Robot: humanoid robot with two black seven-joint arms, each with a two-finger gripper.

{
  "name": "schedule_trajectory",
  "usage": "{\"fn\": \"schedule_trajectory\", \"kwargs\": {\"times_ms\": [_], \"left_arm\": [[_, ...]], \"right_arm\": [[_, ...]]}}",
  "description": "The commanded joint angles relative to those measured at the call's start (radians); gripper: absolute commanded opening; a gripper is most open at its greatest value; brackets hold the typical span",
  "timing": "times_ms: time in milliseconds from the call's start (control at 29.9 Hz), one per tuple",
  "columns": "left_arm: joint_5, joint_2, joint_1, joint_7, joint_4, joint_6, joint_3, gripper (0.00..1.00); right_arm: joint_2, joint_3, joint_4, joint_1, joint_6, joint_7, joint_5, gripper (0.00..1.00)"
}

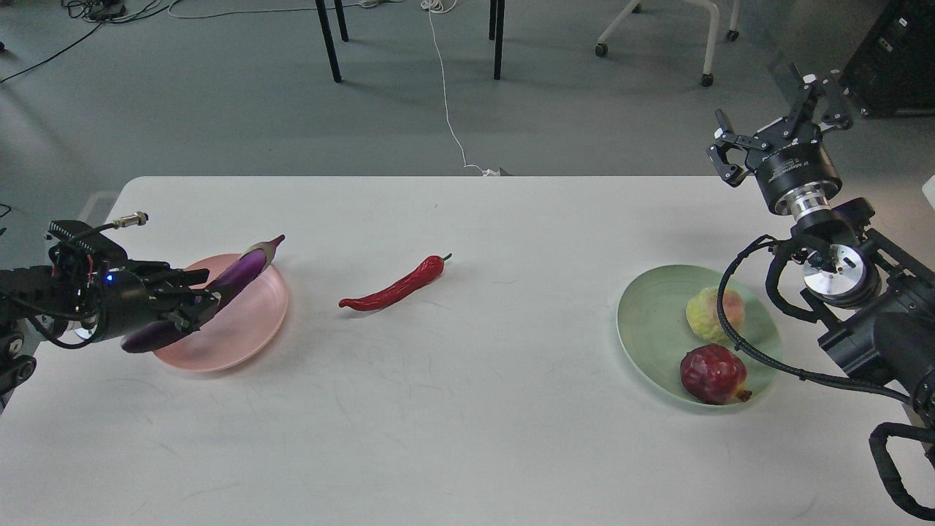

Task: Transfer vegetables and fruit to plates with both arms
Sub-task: 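Lift the eggplant with the left hand and lay it on the pink plate, then reach the left hand to the red chili pepper and grasp it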

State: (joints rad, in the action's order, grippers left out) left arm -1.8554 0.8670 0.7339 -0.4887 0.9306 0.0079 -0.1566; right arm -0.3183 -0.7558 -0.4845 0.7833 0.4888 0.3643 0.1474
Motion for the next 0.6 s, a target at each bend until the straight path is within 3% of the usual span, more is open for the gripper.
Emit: {"fn": "schedule_trajectory", "kwargs": {"times_ms": [0, 167, 334, 568], "left_arm": [[-0.002, -0.002, 0.005, 0.000, 0.004, -0.003, 0.002, 0.75], [-0.005, -0.032, 0.082, 0.000, 0.011, -0.016, -0.003, 0.75], [-0.027, -0.176, 0.186, 0.000, 0.025, -0.017, 0.000, 0.74], [-0.133, -0.391, 0.214, 0.000, 0.004, -0.019, 0.037, 0.61]], "right_arm": [[0.001, 0.000, 0.000, -0.012, 0.000, 0.002, 0.000, 0.99], [-0.001, 0.000, 0.000, -0.019, 0.000, 0.004, 0.000, 0.99], [-0.005, -0.002, 0.000, -0.032, 0.000, 0.005, 0.000, 0.99], [-0.019, -0.003, 0.000, -0.032, 0.000, 0.005, 0.000, 0.99]]}}
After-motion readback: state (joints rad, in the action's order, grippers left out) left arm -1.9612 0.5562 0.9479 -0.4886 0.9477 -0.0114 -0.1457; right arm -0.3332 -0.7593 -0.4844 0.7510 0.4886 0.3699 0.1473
